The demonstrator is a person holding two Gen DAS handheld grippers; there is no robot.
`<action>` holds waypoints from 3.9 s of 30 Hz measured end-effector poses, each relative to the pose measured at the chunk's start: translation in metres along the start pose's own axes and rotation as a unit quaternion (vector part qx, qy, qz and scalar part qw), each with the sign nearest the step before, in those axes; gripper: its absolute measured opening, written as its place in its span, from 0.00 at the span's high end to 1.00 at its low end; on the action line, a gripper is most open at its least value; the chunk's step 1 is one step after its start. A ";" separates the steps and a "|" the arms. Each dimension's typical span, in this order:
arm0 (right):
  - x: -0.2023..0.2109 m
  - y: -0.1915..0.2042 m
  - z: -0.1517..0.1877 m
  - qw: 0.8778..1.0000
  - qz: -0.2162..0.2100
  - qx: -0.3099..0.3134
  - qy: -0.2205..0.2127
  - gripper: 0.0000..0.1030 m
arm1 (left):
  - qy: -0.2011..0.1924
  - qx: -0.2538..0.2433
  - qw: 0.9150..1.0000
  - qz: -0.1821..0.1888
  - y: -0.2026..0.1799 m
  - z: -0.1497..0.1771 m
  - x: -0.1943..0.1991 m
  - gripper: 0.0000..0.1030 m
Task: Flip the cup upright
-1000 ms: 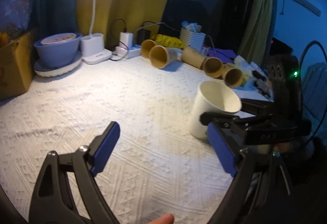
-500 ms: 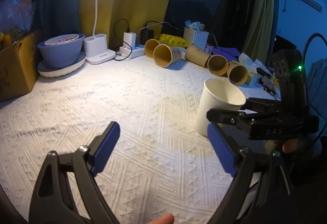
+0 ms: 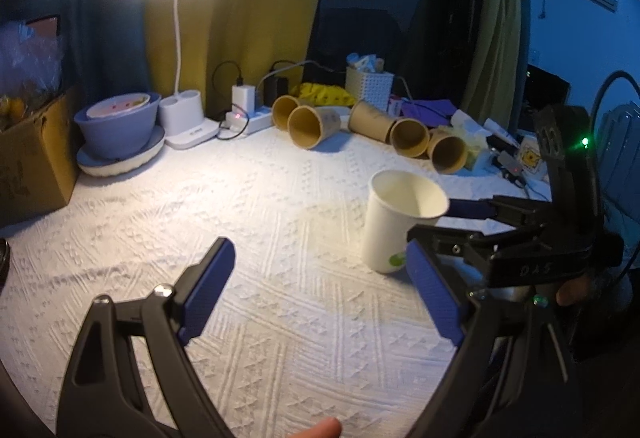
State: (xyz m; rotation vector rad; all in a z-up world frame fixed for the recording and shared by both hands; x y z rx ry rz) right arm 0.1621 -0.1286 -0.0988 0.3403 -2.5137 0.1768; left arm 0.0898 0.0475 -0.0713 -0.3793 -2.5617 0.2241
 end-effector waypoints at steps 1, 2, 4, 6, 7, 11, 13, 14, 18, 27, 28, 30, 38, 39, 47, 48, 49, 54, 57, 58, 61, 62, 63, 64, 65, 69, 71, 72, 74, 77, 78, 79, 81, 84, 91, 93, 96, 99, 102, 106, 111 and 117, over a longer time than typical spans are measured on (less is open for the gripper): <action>0.004 0.000 0.001 1.000 0.004 -0.001 0.000 0.19 | -0.003 -0.003 1.000 0.000 -0.002 -0.001 0.003 0.14; 0.008 0.000 0.001 1.000 0.008 -0.001 0.001 0.19 | -0.006 -0.006 1.000 0.001 -0.004 -0.003 0.006 0.14; 0.017 0.001 0.002 1.000 0.013 0.002 -0.001 0.19 | -0.011 -0.007 1.000 0.004 -0.008 -0.007 0.012 0.14; 0.028 0.001 0.003 1.000 0.019 0.002 -0.005 0.19 | -0.015 -0.010 1.000 0.007 -0.011 -0.011 0.018 0.14; 0.033 0.001 0.002 1.000 0.020 0.001 -0.008 0.19 | -0.017 -0.012 1.000 0.010 -0.013 -0.013 0.021 0.14; 0.057 0.002 -0.001 0.999 0.030 -0.002 -0.027 0.19 | -0.022 -0.032 0.999 0.019 -0.027 -0.021 0.032 0.14; 0.067 0.002 -0.003 0.999 0.038 -0.003 -0.033 0.19 | -0.026 -0.042 0.998 0.025 -0.035 -0.025 0.038 0.14; 0.075 0.002 -0.004 0.998 0.045 -0.003 -0.038 0.19 | -0.030 -0.046 0.998 0.027 -0.040 -0.028 0.041 0.14; 0.098 0.000 -0.009 0.997 0.058 -0.007 -0.059 0.19 | -0.042 -0.055 0.997 0.031 -0.052 -0.036 0.050 0.14; 0.160 -0.014 -0.015 0.980 0.140 -0.048 -0.131 0.19 | -0.065 -0.059 0.996 0.034 -0.076 -0.053 0.060 0.07; 0.163 -0.016 -0.014 0.979 0.146 -0.050 -0.135 0.19 | -0.070 -0.054 0.996 0.030 -0.076 -0.054 0.061 0.05; 0.172 -0.021 -0.012 0.975 0.162 -0.052 -0.145 0.19 | -0.080 -0.039 0.996 0.025 -0.075 -0.055 0.064 0.04; 0.177 -0.033 -0.002 0.972 0.173 -0.065 -0.148 0.19 | -0.121 -0.045 0.991 -0.045 -0.076 -0.046 0.076 0.04; 0.178 -0.034 -0.001 0.971 0.174 -0.066 -0.148 0.19 | -0.125 -0.046 0.990 -0.052 -0.075 -0.045 0.076 0.04; 0.174 -0.035 0.000 0.972 0.173 -0.066 -0.145 0.19 | -0.128 -0.030 0.989 -0.061 -0.067 -0.045 0.072 0.04; 0.173 -0.034 0.000 0.972 0.173 -0.065 -0.144 0.19 | -0.127 -0.029 0.990 -0.060 -0.067 -0.044 0.072 0.04; 0.172 -0.034 0.000 0.972 0.173 -0.065 -0.144 0.19 | -0.126 -0.029 0.990 -0.059 -0.066 -0.043 0.072 0.04; 0.171 -0.030 0.000 0.973 0.167 -0.062 -0.143 0.19 | -0.123 -0.019 0.991 -0.046 -0.065 -0.042 0.072 0.04; 0.172 -0.029 -0.001 0.973 0.166 -0.059 -0.145 0.19 | -0.126 -0.016 0.991 -0.042 -0.063 -0.042 0.074 0.04; 0.172 -0.028 -0.001 0.974 0.166 -0.058 -0.145 0.19 | -0.127 -0.015 0.991 -0.043 -0.063 -0.042 0.075 0.04; 0.171 -0.027 0.000 0.974 0.164 -0.056 -0.143 0.19 | -0.127 -0.014 0.991 -0.042 -0.062 -0.041 0.075 0.04; 0.170 -0.026 0.000 0.975 0.163 -0.056 -0.143 0.19 | -0.127 -0.014 0.991 -0.042 -0.062 -0.041 0.075 0.04; 0.170 -0.026 0.000 0.975 0.163 -0.055 -0.142 0.19 | -0.128 -0.015 0.991 -0.042 -0.061 -0.041 0.076 0.04; 0.170 -0.026 -0.001 0.975 0.163 -0.055 -0.142 0.19 | -0.129 -0.015 0.991 -0.042 -0.061 -0.041 0.076 0.04; 0.169 -0.026 -0.001 0.975 0.163 -0.054 -0.142 0.19 | -0.129 -0.015 0.991 -0.042 -0.061 -0.041 0.077 0.04; 0.169 -0.026 -0.001 0.975 0.163 -0.055 -0.142 0.19 | -0.129 -0.015 0.991 -0.042 -0.061 -0.040 0.076 0.04; 0.169 -0.025 -0.001 0.975 0.163 -0.055 -0.141 0.19 | -0.128 -0.015 0.991 -0.041 -0.061 -0.040 0.076 0.04; 0.169 -0.025 -0.001 0.975 0.163 -0.055 -0.142 0.19 | -0.127 -0.016 0.991 -0.040 -0.061 -0.040 0.076 0.04; 0.168 -0.025 0.000 0.975 0.163 -0.054 -0.141 0.19 | -0.127 -0.015 0.991 -0.040 -0.061 -0.040 0.076 0.04; 0.167 -0.024 0.001 0.975 0.162 -0.054 -0.139 0.19 | -0.127 -0.015 0.991 -0.041 -0.061 -0.039 0.076 0.04; 0.166 -0.024 0.001 0.976 0.162 -0.053 -0.138 0.19 | -0.127 -0.015 0.991 -0.041 -0.061 -0.039 0.076 0.04; 0.165 -0.024 0.001 0.976 0.162 -0.053 -0.137 0.19 | -0.127 -0.015 0.991 -0.041 -0.061 -0.039 0.076 0.04; 0.165 -0.024 0.002 0.976 0.161 -0.053 -0.137 0.19 | -0.127 -0.015 0.991 -0.041 -0.061 -0.039 0.076 0.04; 0.164 -0.024 0.002 0.976 0.161 -0.052 -0.136 0.19 | -0.127 -0.015 0.991 -0.041 -0.061 -0.038 0.076 0.04; 0.161 -0.023 0.002 0.977 0.160 -0.050 -0.133 0.19 | -0.124 -0.010 0.991 -0.039 -0.059 -0.036 0.075 0.04; 0.160 -0.022 0.002 0.977 0.160 -0.049 -0.132 0.19 | -0.124 -0.009 0.991 -0.039 -0.058 -0.035 0.075 0.04; 0.159 -0.022 0.003 0.977 0.160 -0.047 -0.130 0.19 | -0.124 -0.007 0.991 -0.040 -0.056 -0.034 0.075 0.04; 0.158 -0.020 0.002 0.978 0.159 -0.045 -0.129 0.19 | -0.125 -0.006 0.991 -0.040 -0.054 -0.033 0.076 0.04; 0.157 -0.020 0.001 0.978 0.159 -0.044 -0.128 0.19 | -0.124 -0.005 0.991 -0.040 -0.053 -0.033 0.076 0.04; 0.157 -0.020 0.001 0.978 0.159 -0.044 -0.127 0.19 | -0.125 -0.002 0.991 -0.038 -0.051 -0.032 0.076 0.04; 0.154 -0.018 0.001 0.979 0.157 -0.041 -0.124 0.19 | -0.124 0.000 0.992 -0.037 -0.049 -0.032 0.076 0.04; 0.149 -0.017 0.001 0.979 0.160 -0.036 -0.119 0.19 | -0.124 -0.003 0.992 -0.026 -0.048 -0.028 0.075 0.04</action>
Point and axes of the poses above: each gripper's, at about its wrist camera, not at the fingertips, and x roughly against the way its jaws point, y to its left, z to its underside, the point moved 1 cm from there along -x, roughly the way its jaws point, and after that the axes turned 12 degrees about z, right-handed, at the moved point
